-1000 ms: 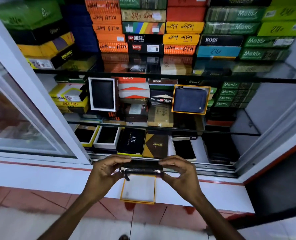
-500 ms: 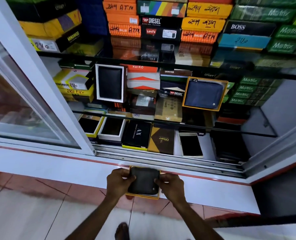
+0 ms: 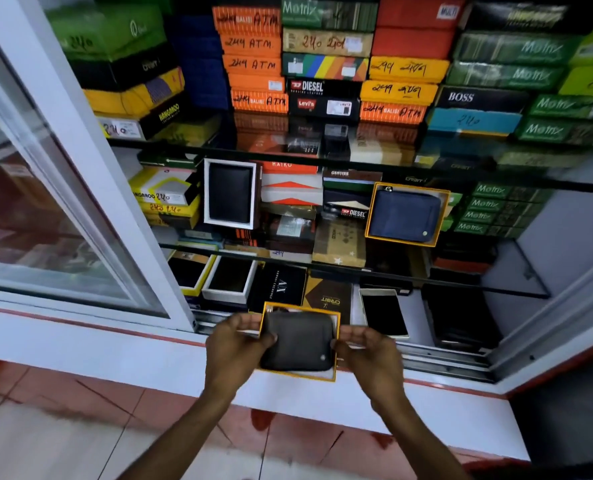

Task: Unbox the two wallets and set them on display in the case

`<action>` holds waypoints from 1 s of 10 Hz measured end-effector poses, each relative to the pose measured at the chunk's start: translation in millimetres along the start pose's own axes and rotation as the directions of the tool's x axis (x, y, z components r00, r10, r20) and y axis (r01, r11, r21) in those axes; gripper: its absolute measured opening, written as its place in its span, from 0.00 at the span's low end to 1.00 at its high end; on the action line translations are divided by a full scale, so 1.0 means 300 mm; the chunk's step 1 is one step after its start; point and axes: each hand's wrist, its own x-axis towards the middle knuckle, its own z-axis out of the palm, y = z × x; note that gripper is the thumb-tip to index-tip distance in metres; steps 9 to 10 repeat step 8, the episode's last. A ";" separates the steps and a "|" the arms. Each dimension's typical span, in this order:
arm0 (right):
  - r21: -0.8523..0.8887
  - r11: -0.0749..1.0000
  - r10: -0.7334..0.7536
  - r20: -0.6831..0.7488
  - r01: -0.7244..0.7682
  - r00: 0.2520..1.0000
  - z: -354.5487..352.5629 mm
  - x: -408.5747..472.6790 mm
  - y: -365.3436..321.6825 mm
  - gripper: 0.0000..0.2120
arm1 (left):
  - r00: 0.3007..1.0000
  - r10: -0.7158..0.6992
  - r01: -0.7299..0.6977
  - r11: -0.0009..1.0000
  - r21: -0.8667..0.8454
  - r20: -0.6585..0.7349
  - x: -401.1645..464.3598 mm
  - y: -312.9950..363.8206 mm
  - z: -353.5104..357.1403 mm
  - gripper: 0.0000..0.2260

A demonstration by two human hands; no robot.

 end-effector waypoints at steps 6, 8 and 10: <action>-0.183 0.934 -0.312 -0.006 0.306 0.950 0.021 0.414 -0.515 0.21 | 0.954 0.298 -0.296 0.952 -0.074 0.021 0.419 0.460 0.157 0.20; -0.284 0.847 -0.486 -0.076 0.449 0.871 -0.033 0.282 -0.522 0.20 | 0.823 0.566 -0.554 0.820 0.143 -0.056 0.289 0.478 0.115 0.25; -0.284 0.847 -0.486 -0.076 0.449 0.871 -0.033 0.282 -0.522 0.20 | 0.823 0.566 -0.554 0.820 0.143 -0.056 0.289 0.478 0.115 0.25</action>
